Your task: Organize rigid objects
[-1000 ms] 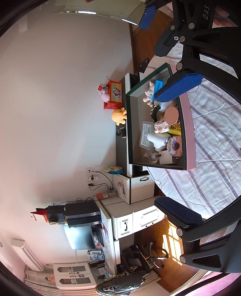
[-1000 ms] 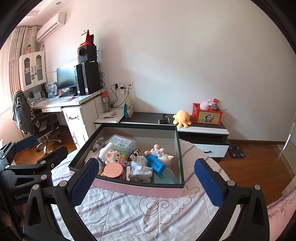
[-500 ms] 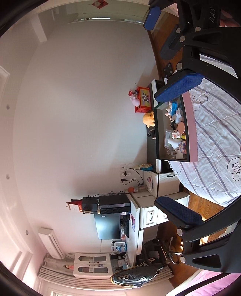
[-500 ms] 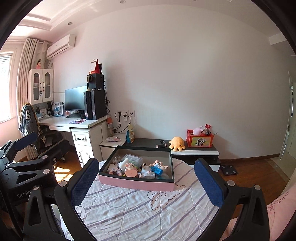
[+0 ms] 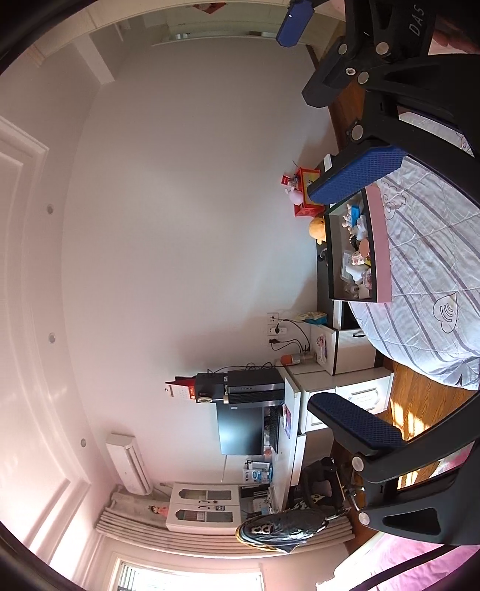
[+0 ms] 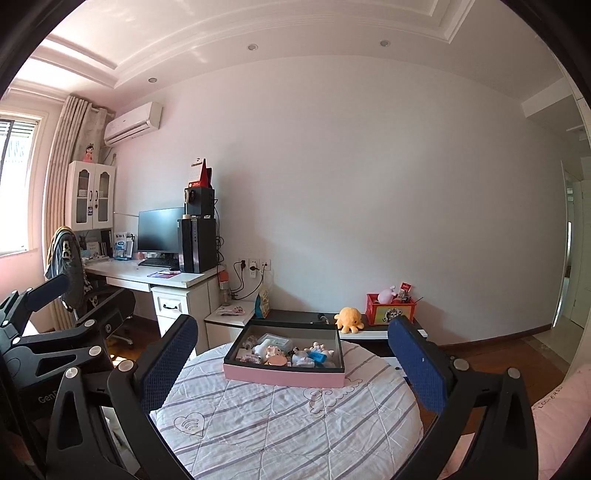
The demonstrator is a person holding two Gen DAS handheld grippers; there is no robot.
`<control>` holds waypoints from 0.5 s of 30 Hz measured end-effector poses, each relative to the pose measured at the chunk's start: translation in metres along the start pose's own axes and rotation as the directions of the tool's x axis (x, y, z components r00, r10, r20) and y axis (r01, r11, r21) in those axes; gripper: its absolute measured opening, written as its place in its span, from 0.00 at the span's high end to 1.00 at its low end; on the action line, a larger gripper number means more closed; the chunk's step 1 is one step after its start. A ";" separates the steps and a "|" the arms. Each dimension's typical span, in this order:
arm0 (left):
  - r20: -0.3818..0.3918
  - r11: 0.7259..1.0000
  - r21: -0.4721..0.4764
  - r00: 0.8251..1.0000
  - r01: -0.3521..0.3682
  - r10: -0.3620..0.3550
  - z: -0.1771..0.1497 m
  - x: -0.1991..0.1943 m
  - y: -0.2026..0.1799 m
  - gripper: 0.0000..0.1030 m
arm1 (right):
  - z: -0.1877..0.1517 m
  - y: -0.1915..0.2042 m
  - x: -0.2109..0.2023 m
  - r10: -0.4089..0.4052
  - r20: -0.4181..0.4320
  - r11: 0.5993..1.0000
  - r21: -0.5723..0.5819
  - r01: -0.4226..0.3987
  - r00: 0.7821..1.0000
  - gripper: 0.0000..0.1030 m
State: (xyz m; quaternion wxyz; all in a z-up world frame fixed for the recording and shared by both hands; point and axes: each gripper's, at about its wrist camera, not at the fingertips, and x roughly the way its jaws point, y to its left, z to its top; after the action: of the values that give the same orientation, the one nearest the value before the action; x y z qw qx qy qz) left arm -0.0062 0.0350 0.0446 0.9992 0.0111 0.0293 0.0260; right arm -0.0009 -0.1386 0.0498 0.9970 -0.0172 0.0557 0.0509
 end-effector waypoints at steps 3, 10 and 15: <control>0.019 1.000 0.009 1.000 -0.018 0.018 0.002 -0.017 -0.001 0.00 | 0.003 0.004 -0.017 -0.022 0.025 1.000 -0.007 0.022 0.999 0.00; 0.050 1.000 0.001 0.999 0.006 -0.006 0.008 -0.033 -0.003 0.00 | 0.010 0.008 -0.045 -0.067 0.070 0.997 -0.022 0.068 0.995 0.00; 0.054 1.000 0.007 0.998 0.022 -0.022 0.010 -0.034 -0.006 0.00 | 0.013 0.004 -0.051 -0.082 0.087 0.996 -0.015 0.084 0.993 0.00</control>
State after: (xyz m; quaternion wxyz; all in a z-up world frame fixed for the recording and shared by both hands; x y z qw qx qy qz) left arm -0.0388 0.0266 0.0562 0.9998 0.0145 0.0025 0.0147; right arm -0.0506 -0.1393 0.0683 0.9995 -0.0266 0.0112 0.0108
